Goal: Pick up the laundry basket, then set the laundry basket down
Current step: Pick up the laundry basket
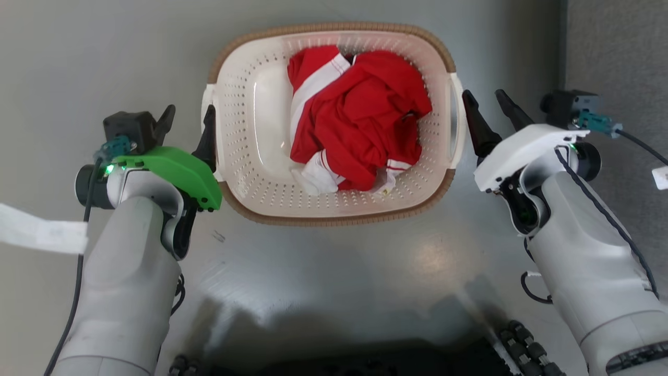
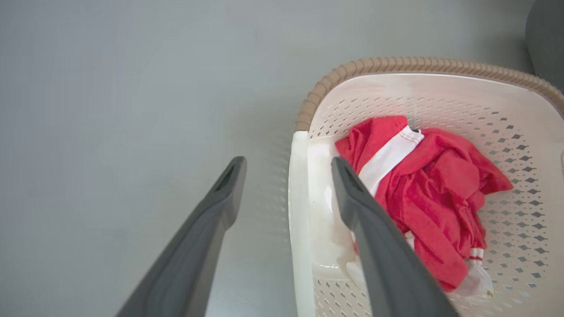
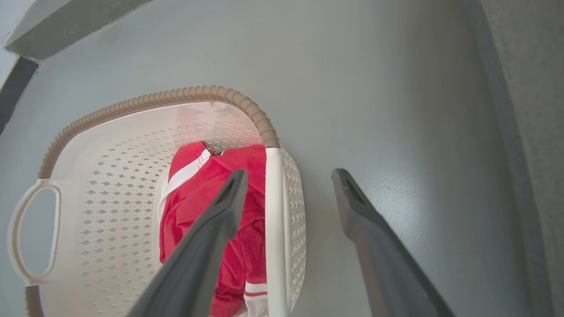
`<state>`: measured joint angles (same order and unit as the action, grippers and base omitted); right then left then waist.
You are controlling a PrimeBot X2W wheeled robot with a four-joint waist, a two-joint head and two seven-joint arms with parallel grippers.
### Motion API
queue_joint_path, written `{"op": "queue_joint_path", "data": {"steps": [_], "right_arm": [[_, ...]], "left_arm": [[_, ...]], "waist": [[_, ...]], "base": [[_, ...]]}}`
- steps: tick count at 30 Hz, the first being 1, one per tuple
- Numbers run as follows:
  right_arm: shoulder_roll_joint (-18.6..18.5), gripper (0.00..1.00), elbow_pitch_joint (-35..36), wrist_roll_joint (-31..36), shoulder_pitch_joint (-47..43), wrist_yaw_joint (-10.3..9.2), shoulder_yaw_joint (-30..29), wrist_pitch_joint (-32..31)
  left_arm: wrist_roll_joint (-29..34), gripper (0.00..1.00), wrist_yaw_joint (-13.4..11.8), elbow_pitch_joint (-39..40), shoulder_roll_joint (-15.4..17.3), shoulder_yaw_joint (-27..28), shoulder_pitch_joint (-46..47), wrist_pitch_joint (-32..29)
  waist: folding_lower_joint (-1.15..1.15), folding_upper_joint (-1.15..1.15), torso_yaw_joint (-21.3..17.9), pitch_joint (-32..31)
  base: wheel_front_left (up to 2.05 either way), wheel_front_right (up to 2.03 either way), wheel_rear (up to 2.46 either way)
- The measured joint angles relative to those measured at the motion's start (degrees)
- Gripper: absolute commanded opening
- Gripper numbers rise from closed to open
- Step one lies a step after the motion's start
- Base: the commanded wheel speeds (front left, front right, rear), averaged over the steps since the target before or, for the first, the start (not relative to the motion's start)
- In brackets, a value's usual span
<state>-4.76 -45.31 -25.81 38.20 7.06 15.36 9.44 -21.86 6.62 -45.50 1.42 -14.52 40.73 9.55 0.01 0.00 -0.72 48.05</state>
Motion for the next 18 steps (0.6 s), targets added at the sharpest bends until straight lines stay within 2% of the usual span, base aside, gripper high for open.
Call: {"op": "queue_joint_path", "data": {"steps": [18], "right_arm": [[0.8,1.0,-7.5,-3.9,7.2,0.0,5.8,-2.9]], "left_arm": [[-2.7,1.0,0.5,-7.0,-0.1,-4.6,7.2,-2.4]], "waist": [[0.0,0.0,-0.4,7.3]], "base": [[0.0,0.0,0.0]]}}
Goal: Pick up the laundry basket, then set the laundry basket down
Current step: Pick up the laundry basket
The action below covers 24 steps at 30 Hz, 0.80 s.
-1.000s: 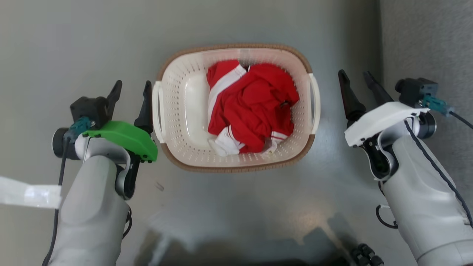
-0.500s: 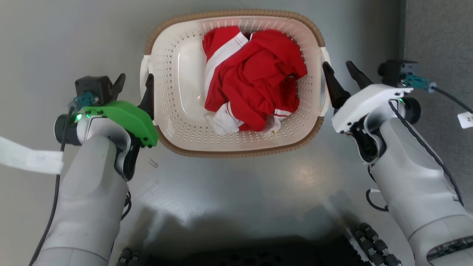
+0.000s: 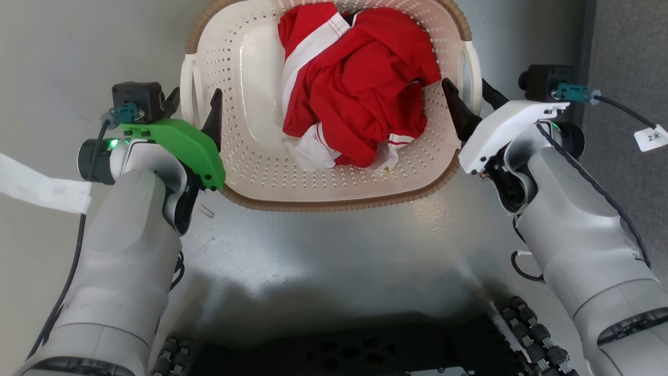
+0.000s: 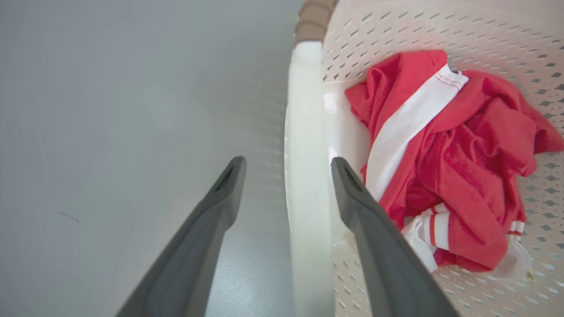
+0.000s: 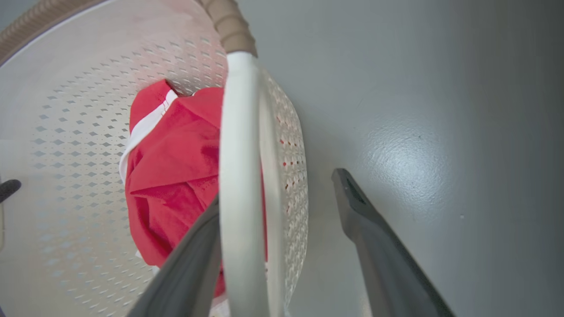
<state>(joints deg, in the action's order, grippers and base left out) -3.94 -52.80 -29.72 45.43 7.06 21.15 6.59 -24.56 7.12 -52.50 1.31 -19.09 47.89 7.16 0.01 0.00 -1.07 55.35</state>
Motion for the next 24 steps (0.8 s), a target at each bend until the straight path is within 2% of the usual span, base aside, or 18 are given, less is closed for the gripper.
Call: {"op": "queue_joint_path", "data": {"steps": [4,5,7,8,9,10,11,24], "right_arm": [[0.0,1.0,-1.1,-1.2,0.9,0.0,1.0,0.3],[0.0,1.0,-1.3,-1.4,1.2,0.0,1.3,0.3],[0.1,0.97,-1.5,-1.7,1.6,0.0,1.9,0.7],[0.1,0.6,-1.6,-1.8,1.7,0.0,2.3,0.8],[0.1,0.31,-1.7,-1.9,2.0,0.0,2.9,0.9],[0.1,0.0,-1.7,-2.0,2.3,0.0,3.4,1.0],[0.1,0.0,-1.8,-2.0,2.5,0.0,3.8,1.5],[0.2,0.0,-5.0,-4.5,3.1,-0.1,7.3,3.2]], "left_arm": [[-0.6,1.0,0.0,-1.4,0.0,-0.9,0.7,0.0],[-0.7,0.96,0.0,-1.8,0.0,-1.1,0.9,0.2],[-1.3,0.59,0.0,-2.4,0.0,-1.5,1.2,0.5],[-1.9,0.47,0.0,-2.5,0.0,-1.8,1.4,0.5],[-2.4,0.36,0.0,-2.6,0.0,-2.1,1.5,0.5],[-2.6,0.09,0.0,-2.7,0.0,-2.5,1.7,0.5],[-2.8,0.0,0.1,-2.7,0.0,-3.0,1.8,0.6],[-7.4,0.0,0.2,-4.8,-0.3,-7.1,2.1,1.5]], "waist": [[0.0,0.0,0.0,0.5],[0.0,0.0,0.0,0.5],[0.0,0.0,0.1,0.6],[0.0,0.0,0.1,0.6],[0.0,0.0,0.1,0.6],[0.0,0.0,0.1,0.6],[0.0,0.0,0.1,0.6],[0.0,0.0,0.1,-1.7]], "base": [[0.0,0.0,0.0],[0.0,0.0,0.0],[0.0,0.0,0.0],[0.0,0.0,0.0],[0.0,0.0,0.0],[0.0,0.0,0.0],[0.0,0.0,0.0],[0.0,0.0,0.0]]}}
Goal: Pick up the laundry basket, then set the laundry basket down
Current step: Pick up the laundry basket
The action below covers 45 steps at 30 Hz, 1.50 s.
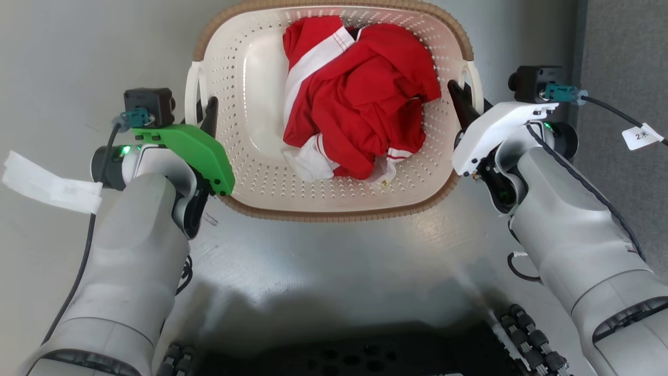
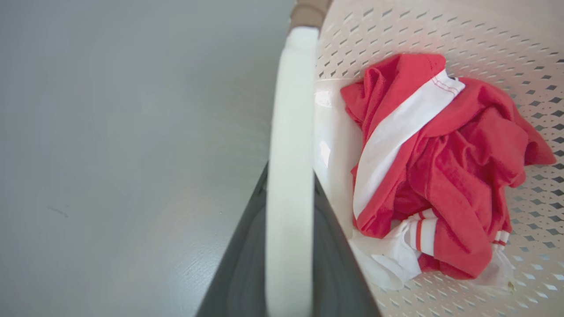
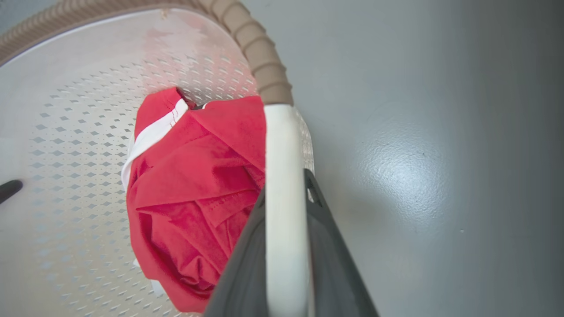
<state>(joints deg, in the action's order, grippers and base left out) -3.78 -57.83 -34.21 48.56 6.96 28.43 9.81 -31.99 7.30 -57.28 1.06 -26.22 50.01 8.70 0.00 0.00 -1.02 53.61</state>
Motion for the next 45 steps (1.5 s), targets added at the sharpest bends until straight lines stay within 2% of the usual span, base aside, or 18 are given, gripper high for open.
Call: {"op": "queue_joint_path", "data": {"steps": [10,29,45], "right_arm": [[0.0,0.0,-2.8,-3.3,-1.6,0.01,3.5,-0.3],[0.2,0.0,-5.2,-9.5,-6.1,0.01,8.1,-7.2],[0.3,0.0,-5.2,-14.9,-13.5,-0.01,11.9,-11.2]], "left_arm": [[-5.5,0.0,0.0,-2.2,0.0,-4.0,-2.2,-0.7],[-13.2,0.0,0.0,-4.6,0.0,-8.8,-8.3,-6.1],[-18.0,0.0,0.0,-6.0,0.0,-11.4,-15.7,-9.5]], "waist": [[0.0,0.0,0.0,-6.4],[0.0,0.0,-0.2,-21.4],[-0.01,0.0,-0.8,-34.5]], "base": [[0.0,0.0,0.0],[0.0,0.0,0.0],[0.0,0.0,0.0]]}}
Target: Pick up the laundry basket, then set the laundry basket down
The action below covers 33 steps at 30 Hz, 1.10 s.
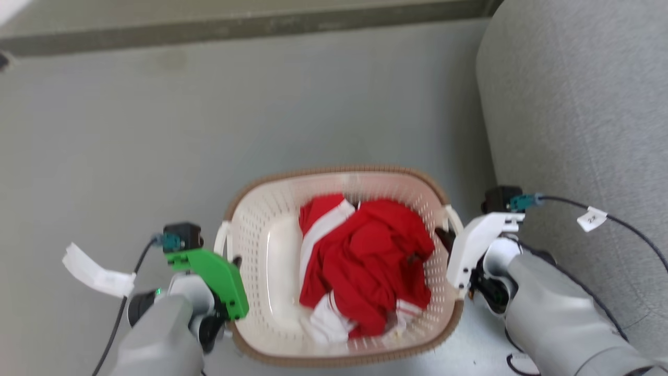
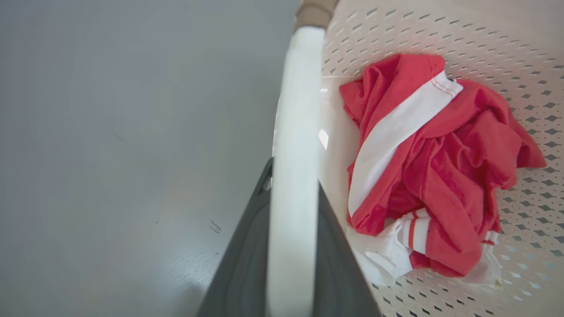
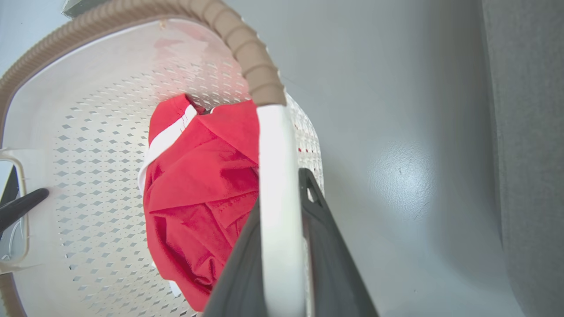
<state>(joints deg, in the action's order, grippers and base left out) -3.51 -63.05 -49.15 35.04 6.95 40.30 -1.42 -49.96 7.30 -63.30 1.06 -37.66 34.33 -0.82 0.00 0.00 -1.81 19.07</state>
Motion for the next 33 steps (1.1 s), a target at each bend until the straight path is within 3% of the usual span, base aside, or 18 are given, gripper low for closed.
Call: {"op": "queue_joint_path", "data": {"steps": [18,33], "right_arm": [[0.3,0.0,-1.0,-3.0,-6.5,-0.05,3.9,-4.8],[0.2,0.0,-1.4,-4.0,-6.5,-0.07,5.0,-5.8]], "left_arm": [[-4.4,0.0,0.0,-1.2,-0.1,-2.1,-7.6,-4.0],[-6.1,0.0,0.0,-1.3,0.0,-3.4,-7.7,-4.8]], "waist": [[0.0,0.0,-1.1,-12.8],[0.0,0.0,-1.6,-14.3]], "base": [[0.0,0.0,0.0],[0.0,0.0,0.0]]}}
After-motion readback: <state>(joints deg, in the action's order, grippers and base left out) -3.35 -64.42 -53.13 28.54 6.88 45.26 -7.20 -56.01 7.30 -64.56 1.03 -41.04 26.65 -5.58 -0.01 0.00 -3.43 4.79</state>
